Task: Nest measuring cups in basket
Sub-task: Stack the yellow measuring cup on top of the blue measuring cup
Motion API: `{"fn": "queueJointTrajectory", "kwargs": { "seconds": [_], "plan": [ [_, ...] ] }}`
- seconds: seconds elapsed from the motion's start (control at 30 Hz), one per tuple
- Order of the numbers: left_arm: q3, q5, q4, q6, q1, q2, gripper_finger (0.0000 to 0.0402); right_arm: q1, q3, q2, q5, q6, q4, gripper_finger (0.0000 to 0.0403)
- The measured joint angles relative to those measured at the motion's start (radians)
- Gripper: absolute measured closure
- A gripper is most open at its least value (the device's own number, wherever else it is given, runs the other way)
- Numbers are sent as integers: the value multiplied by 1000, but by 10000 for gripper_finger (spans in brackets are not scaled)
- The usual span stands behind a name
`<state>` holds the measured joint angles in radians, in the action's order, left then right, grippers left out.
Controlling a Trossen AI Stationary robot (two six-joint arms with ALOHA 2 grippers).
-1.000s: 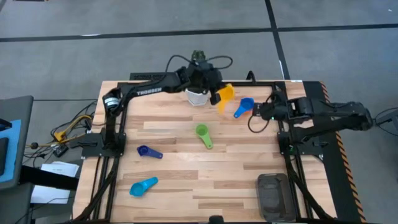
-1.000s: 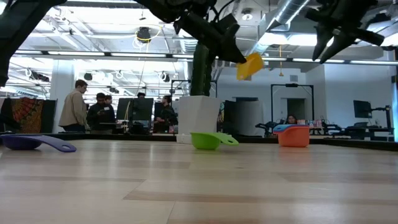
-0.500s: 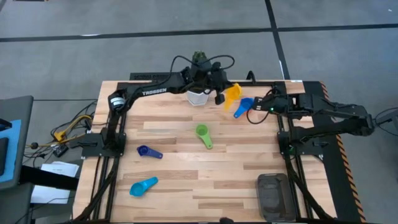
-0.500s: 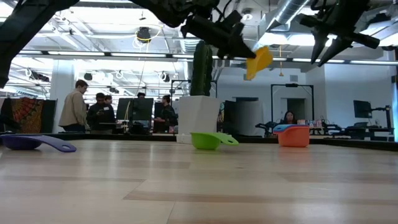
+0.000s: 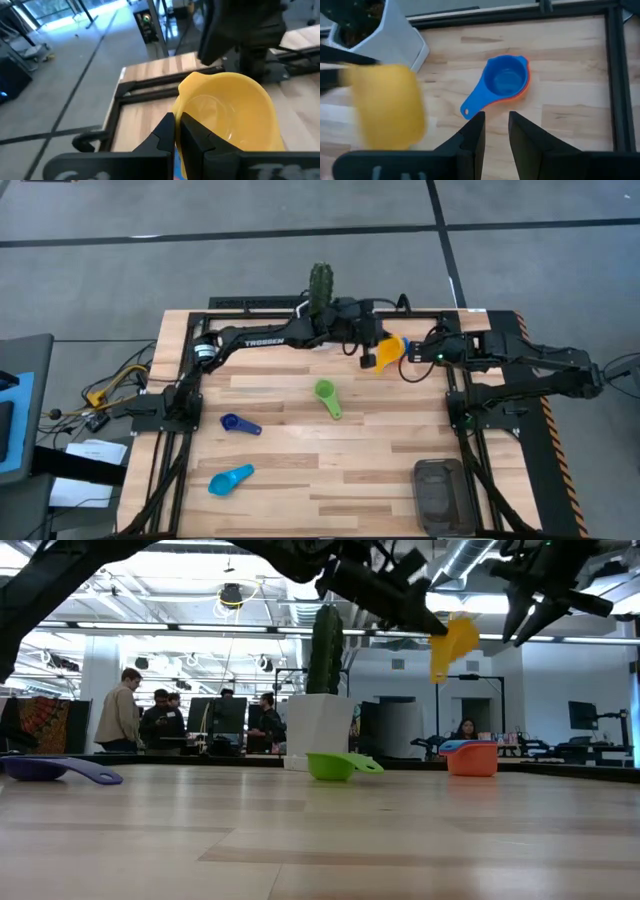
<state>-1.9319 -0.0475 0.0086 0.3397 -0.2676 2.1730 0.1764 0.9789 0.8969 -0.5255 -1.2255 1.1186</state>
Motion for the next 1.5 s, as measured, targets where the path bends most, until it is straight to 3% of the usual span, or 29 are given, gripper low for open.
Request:
{"fn": "queueJointTrajectory", "kwargs": {
  "seconds": [0.63, 0.83, 1.0, 1.17, 1.33, 1.5],
  "plan": [
    [-263, 10, -50, 15, -14, 282, 401, -37, 0, -14, 5, -18, 4, 295],
    [-275, 24, -108, -13, -19, 284, 401, -23, -2, 10, 9, 2, 2, 292],
    [-339, 37, -239, -101, -24, 271, 401, -27, -58, -15, 85, 20, -26, 253],
    [-427, 36, -328, -172, -36, 264, 401, -64, -256, -115, 136, 26, -343, 204],
    [-422, 36, -333, -238, -46, 249, 401, -76, -443, -206, 119, 82, -742, 193],
    [-421, 26, -373, -272, -45, 246, 401, -57, -519, -200, 105, 101, -810, 223]
  ]
}}
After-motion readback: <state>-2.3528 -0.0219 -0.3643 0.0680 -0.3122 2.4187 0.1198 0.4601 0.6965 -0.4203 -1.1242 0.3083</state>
